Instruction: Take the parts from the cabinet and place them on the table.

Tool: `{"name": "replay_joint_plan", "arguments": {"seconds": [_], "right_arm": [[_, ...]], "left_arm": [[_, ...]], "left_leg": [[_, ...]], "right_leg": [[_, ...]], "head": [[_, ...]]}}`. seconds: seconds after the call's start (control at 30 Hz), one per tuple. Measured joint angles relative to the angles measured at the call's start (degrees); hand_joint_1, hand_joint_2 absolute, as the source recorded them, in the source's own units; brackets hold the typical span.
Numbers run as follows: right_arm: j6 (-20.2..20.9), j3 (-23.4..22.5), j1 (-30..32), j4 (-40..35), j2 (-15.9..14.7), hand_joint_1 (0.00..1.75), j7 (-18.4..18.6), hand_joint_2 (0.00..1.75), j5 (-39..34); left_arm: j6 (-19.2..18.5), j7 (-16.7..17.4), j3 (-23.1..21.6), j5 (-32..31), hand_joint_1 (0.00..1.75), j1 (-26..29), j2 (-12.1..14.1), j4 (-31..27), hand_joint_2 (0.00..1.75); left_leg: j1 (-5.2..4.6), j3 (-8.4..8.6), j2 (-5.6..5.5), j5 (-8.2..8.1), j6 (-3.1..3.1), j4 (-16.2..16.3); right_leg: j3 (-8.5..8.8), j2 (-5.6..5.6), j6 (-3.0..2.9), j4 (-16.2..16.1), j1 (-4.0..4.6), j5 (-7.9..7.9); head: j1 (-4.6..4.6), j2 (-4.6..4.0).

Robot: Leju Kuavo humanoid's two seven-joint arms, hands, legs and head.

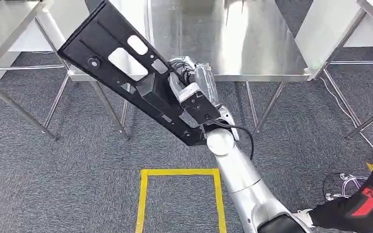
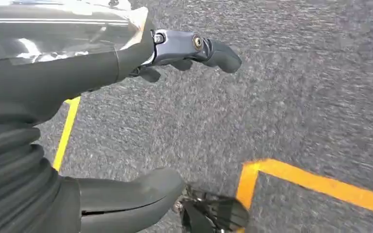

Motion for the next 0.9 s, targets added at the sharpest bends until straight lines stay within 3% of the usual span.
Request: {"name": "replay_joint_plan", "arguments": {"seconds": [0.07,0.1,0.13,0.17,0.23,0.27,0.3,0.4,0.43,0.47,0.5,0.57,0.6,0.63,0.67,0.73,0.77,0.8,0.83,0.9], "right_arm": [[-0.5,0.3,-0.9,1.5,0.1,1.75,-0.2,1.75,0.4],[-0.7,0.4,-0.9,2.0,0.1,1.75,-0.3,1.75,0.4],[-0.9,0.4,-0.8,2.7,0.1,1.75,-0.6,1.75,0.4],[-1.0,0.4,-0.8,3.3,0.1,1.75,-0.9,1.75,0.3],[-1.5,0.5,-1.0,4.1,0.1,1.75,-1.8,1.75,0.1],[-2.2,0.6,-1.0,4.5,0.1,1.75,-2.4,1.75,-0.2],[-2.8,0.7,-1.3,4.8,0.0,1.75,-2.9,1.75,-0.3],[-3.4,0.8,-1.5,5.5,-0.4,1.75,-3.3,1.75,-0.3],[-3.5,0.9,-1.6,5.7,-0.5,1.75,-3.5,1.75,-0.3],[-3.7,0.9,-1.6,5.9,-0.7,1.75,-3.6,1.75,-0.3],[-3.8,1.0,-1.8,6.0,-0.8,1.75,-3.7,1.75,-0.3],[-4.1,1.0,-1.8,6.3,-1.3,1.75,-3.8,1.75,-0.4],[-4.1,1.0,-1.5,6.6,-1.6,1.75,-3.8,1.75,-0.4],[-4.1,1.0,-1.3,6.8,-1.8,1.75,-3.8,1.75,-0.4],[-4.1,1.0,-1.2,7.0,-1.9,1.75,-3.8,1.75,-0.4],[-4.1,1.1,-1.3,7.1,-2.1,1.75,-3.8,1.75,-0.4],[-4.1,1.1,-1.3,7.2,-2.1,1.75,-3.8,1.75,-0.4],[-4.2,1.2,-1.4,7.4,-2.2,1.75,-3.9,1.75,-0.4],[-4.3,1.2,-1.5,7.5,-2.2,1.75,-3.9,1.75,-0.5],[-4.5,1.2,-1.4,7.6,-2.3,1.75,-4.0,1.75,-0.6]], "left_arm": [[0.0,0.0,0.0,-0.2,0.0,0.0,0.0,0.0,1.75],[0.1,0.1,0.0,-0.2,0.0,0.1,0.0,0.0,1.75],[0.3,0.2,0.0,-0.4,0.0,0.1,0.0,0.0,1.75],[0.5,0.2,0.0,-0.5,0.0,0.1,0.0,0.0,1.75],[0.8,0.3,0.0,-0.6,0.0,0.1,0.0,0.0,1.75],[0.8,0.3,0.0,-0.7,0.0,0.1,0.0,0.0,1.75],[0.8,0.3,0.0,-0.7,0.0,0.0,0.0,0.0,1.75],[0.9,0.3,0.0,-0.9,0.0,0.0,-0.1,0.0,1.75],[0.9,0.3,0.0,-1.1,0.0,0.0,-0.2,0.0,1.75],[0.9,0.3,0.0,-1.2,0.0,0.0,-0.2,0.0,1.75],[0.9,0.3,0.0,-1.3,0.0,-0.1,-0.2,0.0,1.75],[0.9,0.3,0.0,-1.4,0.0,-0.2,-0.2,0.0,1.75],[0.8,0.3,0.0,-1.4,0.0,-0.2,-0.3,0.0,1.75],[0.8,0.3,0.0,-1.5,0.0,-0.2,-0.3,0.0,1.75],[0.8,0.3,0.0,-1.5,0.0,-0.1,-0.4,0.1,1.75],[0.8,0.3,0.0,-1.5,0.0,-0.1,-0.5,0.1,1.75],[0.8,0.3,0.0,-1.5,0.0,-0.1,-0.5,0.1,1.75],[0.8,0.3,0.0,-1.5,0.0,-0.1,-0.5,0.2,1.75],[0.8,0.3,0.0,-1.6,0.0,-0.2,-0.5,0.2,1.75],[0.8,0.3,0.0,-1.7,0.0,-0.1,-0.5,0.2,1.75]], "left_leg": [[0.38,-5.98,0.07,-3.14,-0.55,9.7],[0.45,-8.14,0.1,-3.49,-0.67,12.5],[0.51,-9.63,0.18,-2.29,-0.7,13.2],[0.63,-9.45,0.26,0.44,-0.65,10.9],[0.76,-5.97,0.31,7.51,-0.29,0.9],[0.76,-4.55,0.32,9.63,0.04,-3.3],[0.35,-3.3,0.28,8.55,0.19,-4.1],[-0.18,-3.49,0.23,7.76,1.25,-4.1],[0.07,-2.86,0.24,7.9,1.82,-4.8],[0.15,-2.36,0.23,7.9,2.11,-5.2],[0.14,-2.06,0.29,7.61,2.73,-5.3],[-0.01,-1.57,0.27,6.98,3.31,-5.3],[-0.06,-1.22,0.2,6.64,3.42,-5.3],[-0.17,-0.74,0.03,6.28,3.41,-5.3],[-0.22,-0.24,-0.07,5.92,3.38,-5.2],[-0.27,1.17,-0.24,4.95,3.1,-5.2],[-0.27,1.46,-0.28,4.43,2.87,-5.3],[-0.82,1.8,-0.33,3.83,2.52,-4.8],[-0.76,1.73,-0.39,3.53,2.28,-5.0],[-0.44,1.98,-0.34,3.14,1.66,-5.2]], "right_leg": [[0.63,0.01,-0.46,0.0,0.1,-0.66],[0.98,0.03,-0.44,0.0,0.12,-0.93],[1.54,0.07,-0.35,0.0,0.11,-1.39],[2.16,0.15,-0.21,0.0,0.09,-1.82],[3.62,0.28,0.18,0.0,0.03,-2.81],[3.93,0.29,0.48,-0.1,0.06,-3.26],[4.13,0.38,0.98,0.1,0.81,-3.72],[4.15,0.36,1.8,-0.5,0.63,-4.0],[4.38,0.34,2.34,-0.5,0.92,-4.38],[3.72,0.11,2.45,0.6,0.59,-4.73],[2.12,0.11,2.12,3.8,0.7,-5.88],[-3.78,0.12,1.54,13.6,0.69,-8.99],[-6.59,0.13,1.66,17.8,0.77,-9.72],[-8.11,0.13,2.02,19.0,0.78,-9.14],[-8.09,0.12,2.51,17.5,0.78,-7.58],[-4.44,0.09,3.63,7.2,0.79,-1.64],[-2.52,-0.11,3.73,2.0,0.8,1.04],[-1.58,-0.24,3.05,0.4,1.08,1.73],[-1.52,-0.17,2.26,0.3,1.03,1.56],[-1.64,-0.11,1.43,0.4,1.23,1.08]], "head": [[0.02,0.0],[0.0,0.0],[0.02,0.0],[0.0,0.0],[0.02,0.0],[0.04,0.0],[0.02,0.0],[0.07,0.0],[0.06,0.0],[0.18,0.0],[0.15,0.0],[0.18,0.0],[0.2,0.0],[0.2,0.0],[0.17,0.0],[0.2,0.0],[0.22,0.0],[0.2,0.0],[0.24,0.0],[0.18,0.0]]}}
